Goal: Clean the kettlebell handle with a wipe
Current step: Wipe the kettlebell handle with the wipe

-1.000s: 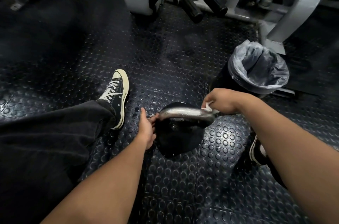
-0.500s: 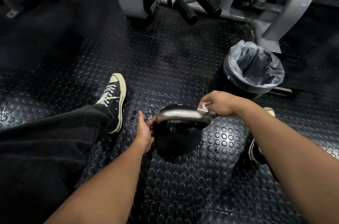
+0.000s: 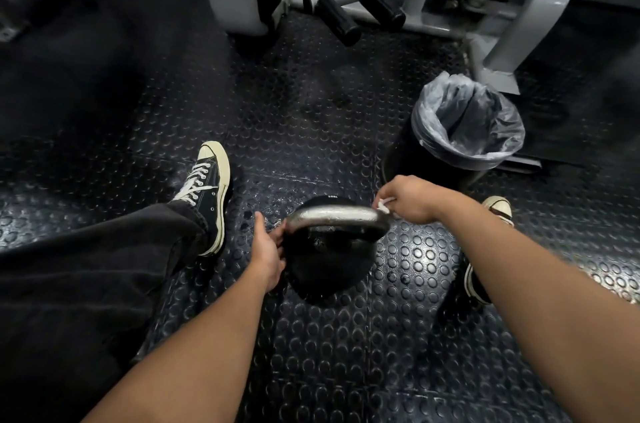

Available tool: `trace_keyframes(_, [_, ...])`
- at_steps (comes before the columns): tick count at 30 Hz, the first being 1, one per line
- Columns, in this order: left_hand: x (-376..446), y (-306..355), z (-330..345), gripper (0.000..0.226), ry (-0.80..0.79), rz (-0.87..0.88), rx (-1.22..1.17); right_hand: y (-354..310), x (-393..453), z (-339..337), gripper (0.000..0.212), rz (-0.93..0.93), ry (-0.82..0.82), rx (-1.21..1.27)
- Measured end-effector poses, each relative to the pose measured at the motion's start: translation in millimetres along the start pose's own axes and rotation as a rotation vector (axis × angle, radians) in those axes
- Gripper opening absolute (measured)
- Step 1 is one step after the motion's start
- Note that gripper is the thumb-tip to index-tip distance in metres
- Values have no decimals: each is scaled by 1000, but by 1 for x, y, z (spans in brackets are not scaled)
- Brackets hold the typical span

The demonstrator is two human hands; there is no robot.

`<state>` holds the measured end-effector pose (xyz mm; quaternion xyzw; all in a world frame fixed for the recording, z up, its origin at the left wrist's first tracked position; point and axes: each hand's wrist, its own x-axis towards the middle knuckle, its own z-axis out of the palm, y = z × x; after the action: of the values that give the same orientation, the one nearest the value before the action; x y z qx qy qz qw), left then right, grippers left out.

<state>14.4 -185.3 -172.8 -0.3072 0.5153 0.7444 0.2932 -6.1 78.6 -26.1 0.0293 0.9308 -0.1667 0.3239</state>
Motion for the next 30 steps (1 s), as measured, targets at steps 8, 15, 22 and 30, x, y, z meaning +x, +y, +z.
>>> trace_keyframes(8, [-2,2,1,90,-13,-9,2,11,-23,14,26,7,171,185])
trace_keyframes(15, [-7,4,3,90,-10,-7,10,0,-28,25,33,36,276,269])
trace_keyframes(22, [-10,6,3,90,-3,-12,1,4,-36,46,40,131,389,285])
trace_keyframes(30, [-14,7,6,89,6,-23,-9,-13,-50,49,53,127,439,325])
